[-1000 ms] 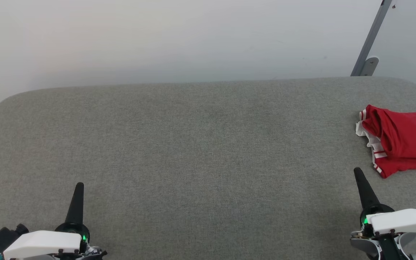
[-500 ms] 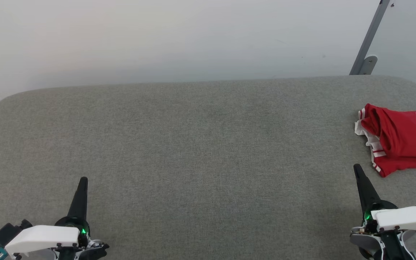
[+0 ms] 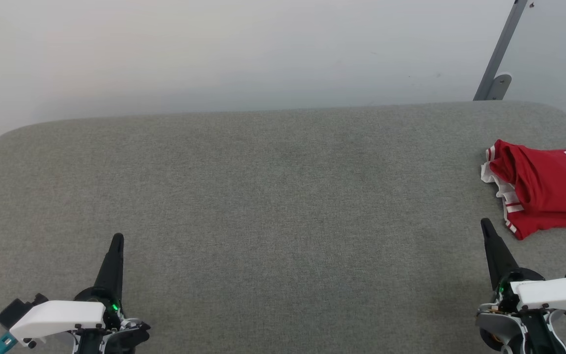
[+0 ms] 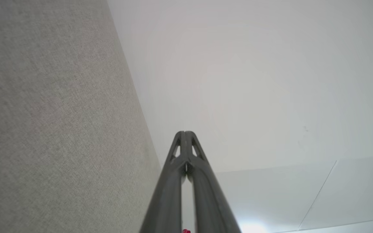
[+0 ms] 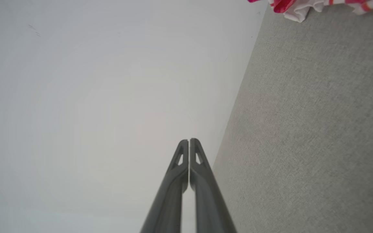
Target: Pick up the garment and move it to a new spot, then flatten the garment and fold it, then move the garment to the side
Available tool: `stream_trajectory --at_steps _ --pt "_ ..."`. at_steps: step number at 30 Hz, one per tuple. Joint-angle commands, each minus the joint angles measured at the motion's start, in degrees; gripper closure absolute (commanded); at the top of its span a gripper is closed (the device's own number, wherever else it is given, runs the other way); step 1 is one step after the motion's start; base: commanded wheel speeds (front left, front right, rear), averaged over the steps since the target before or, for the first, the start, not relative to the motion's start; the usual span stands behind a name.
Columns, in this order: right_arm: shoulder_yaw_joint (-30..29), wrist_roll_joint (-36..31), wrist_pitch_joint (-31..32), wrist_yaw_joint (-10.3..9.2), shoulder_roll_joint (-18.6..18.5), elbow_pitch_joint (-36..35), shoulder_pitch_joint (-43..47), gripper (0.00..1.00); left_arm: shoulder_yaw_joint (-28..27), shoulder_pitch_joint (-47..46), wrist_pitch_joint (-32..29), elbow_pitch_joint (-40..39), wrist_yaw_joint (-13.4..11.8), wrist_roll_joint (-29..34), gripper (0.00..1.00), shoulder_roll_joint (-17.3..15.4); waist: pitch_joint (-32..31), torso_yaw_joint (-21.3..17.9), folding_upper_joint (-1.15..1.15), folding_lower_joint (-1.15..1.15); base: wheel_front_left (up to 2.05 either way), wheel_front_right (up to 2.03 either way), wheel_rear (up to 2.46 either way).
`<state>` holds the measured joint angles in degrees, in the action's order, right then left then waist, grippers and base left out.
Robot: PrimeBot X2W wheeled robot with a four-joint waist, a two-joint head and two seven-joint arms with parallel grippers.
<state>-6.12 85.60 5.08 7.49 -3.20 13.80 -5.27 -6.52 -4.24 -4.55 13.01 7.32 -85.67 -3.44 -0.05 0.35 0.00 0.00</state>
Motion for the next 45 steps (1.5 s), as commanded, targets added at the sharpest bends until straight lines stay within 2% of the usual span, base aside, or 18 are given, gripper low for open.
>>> stream_trajectory --at_steps 1,17,45 --pt "-0.23 1.14 0.44 0.00 0.18 0.07 -0.66 1.00 0.01 -0.94 -0.46 0.10 0.26 -1.10 1.00 0.07 0.02 -0.02 0.00 0.00 0.00 0.00 0.00" --pt "-0.51 7.12 1.73 0.00 0.40 0.30 -1.22 1.00 0.06 -2.49 -2.21 1.13 0.30 -6.96 1.00 0.56 0.23 -0.35 0.00 0.00 0.00 0.00 0.00" --pt "-0.46 6.91 1.59 0.00 0.38 0.29 -1.10 1.00 0.00 -2.39 -2.14 1.10 0.30 -6.81 1.00 0.56 0.23 -0.35 0.00 0.00 0.00 0.00 0.00"
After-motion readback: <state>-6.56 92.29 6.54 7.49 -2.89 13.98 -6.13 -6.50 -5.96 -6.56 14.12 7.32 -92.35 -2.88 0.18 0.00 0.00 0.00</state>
